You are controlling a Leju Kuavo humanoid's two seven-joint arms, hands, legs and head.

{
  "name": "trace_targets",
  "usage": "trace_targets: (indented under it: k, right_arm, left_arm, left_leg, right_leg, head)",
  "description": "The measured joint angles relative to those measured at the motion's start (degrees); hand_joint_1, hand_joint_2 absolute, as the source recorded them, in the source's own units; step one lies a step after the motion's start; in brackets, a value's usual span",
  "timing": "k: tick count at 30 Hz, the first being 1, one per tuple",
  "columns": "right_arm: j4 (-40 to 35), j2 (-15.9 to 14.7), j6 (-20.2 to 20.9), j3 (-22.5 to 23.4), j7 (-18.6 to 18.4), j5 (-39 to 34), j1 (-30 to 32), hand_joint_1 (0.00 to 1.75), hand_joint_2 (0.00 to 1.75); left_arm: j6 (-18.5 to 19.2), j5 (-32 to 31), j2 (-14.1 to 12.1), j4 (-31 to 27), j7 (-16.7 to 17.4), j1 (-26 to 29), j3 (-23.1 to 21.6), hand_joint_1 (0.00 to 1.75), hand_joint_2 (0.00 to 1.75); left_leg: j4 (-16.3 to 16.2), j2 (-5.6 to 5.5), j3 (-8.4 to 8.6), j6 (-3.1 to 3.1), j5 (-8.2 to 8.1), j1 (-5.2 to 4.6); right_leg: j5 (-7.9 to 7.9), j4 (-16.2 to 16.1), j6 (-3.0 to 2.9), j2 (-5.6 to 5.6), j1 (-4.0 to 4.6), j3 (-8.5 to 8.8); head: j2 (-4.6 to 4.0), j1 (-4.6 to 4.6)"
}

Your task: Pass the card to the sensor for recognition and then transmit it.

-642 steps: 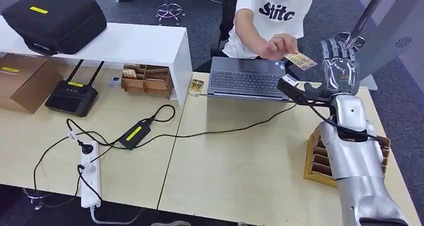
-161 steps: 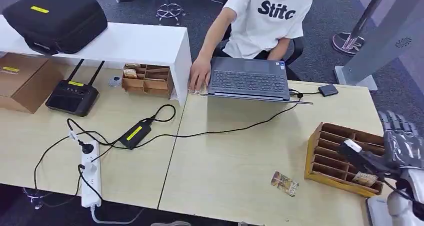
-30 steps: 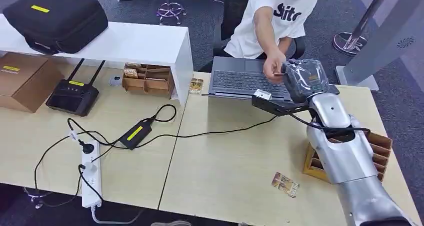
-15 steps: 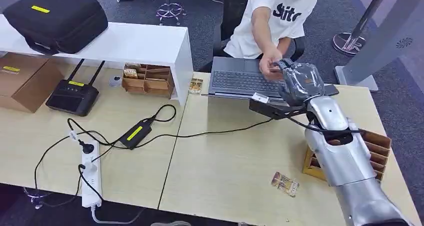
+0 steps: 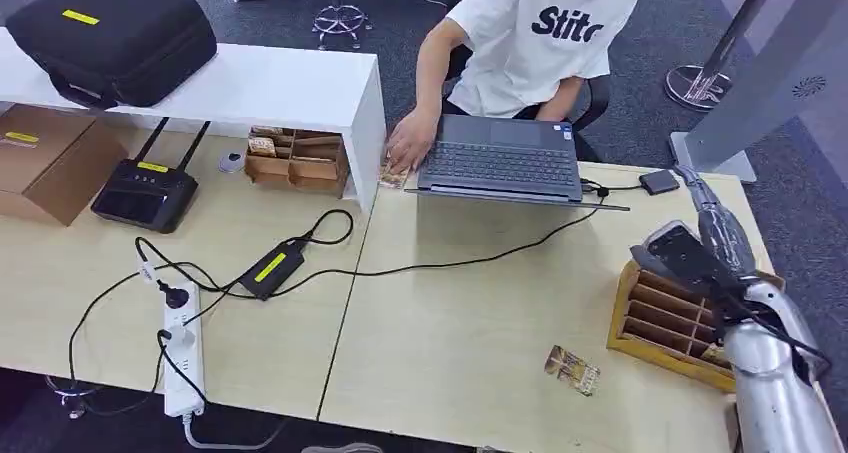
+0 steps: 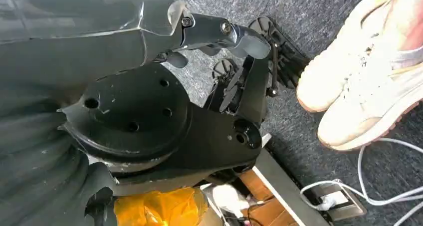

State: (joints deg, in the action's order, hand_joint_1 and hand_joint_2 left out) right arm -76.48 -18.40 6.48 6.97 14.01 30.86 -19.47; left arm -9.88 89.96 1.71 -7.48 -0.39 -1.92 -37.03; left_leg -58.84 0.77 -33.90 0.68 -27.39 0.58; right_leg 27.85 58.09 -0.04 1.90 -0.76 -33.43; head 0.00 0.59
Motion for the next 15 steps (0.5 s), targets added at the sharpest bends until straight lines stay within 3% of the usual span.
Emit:
trace_targets:
  k: [6,9,12,15]
  right_arm:
    - [-3.09,-0.64,0.25,6.85,0.02,-4.29,4.29,0.00,1.75]
    - [-4.40,-0.74,3.36,14.01,1.16,-12.54,6.76,0.00,1.75]
    - [-4.33,-0.76,9.44,23.45,1.55,-24.26,8.14,0.00,1.75]
    - [-2.78,-1.05,12.97,32.72,2.03,-30.37,8.90,0.00,1.75]
  left_arm:
    - [-0.42,0.00,0.22,0.00,-0.15,-0.04,0.79,0.00,1.75]
    - [-0.81,0.00,0.48,0.00,-0.26,0.08,1.53,0.00,1.75]
    - [-0.92,0.00,0.57,0.00,-0.33,0.05,1.73,0.00,1.75]
    - [-0.94,0.00,0.57,0.00,-0.33,0.08,1.79,0.00,1.75]
  left_leg:
    - [-0.01,0.01,0.10,0.00,0.01,0.01]
    - [0.00,-0.02,0.06,0.00,0.01,0.00]
    - [-0.01,-0.01,0.06,-0.02,-0.02,-0.01]
    - [-0.01,-0.03,0.05,-0.12,-0.08,-0.02]
  right_leg:
    - [0.01,0.00,0.00,-0.01,0.00,0.00]
    - [0.01,0.00,0.01,0.02,0.00,0.01]
    - [0.03,-0.02,0.03,0.01,-0.02,0.00]
    - [0.05,-0.05,0.07,0.03,-0.02,0.02]
  head:
    - [0.00,0.00]
    - [0.00,0.00]
    - [0.00,0.00]
    - [0.00,-0.02]
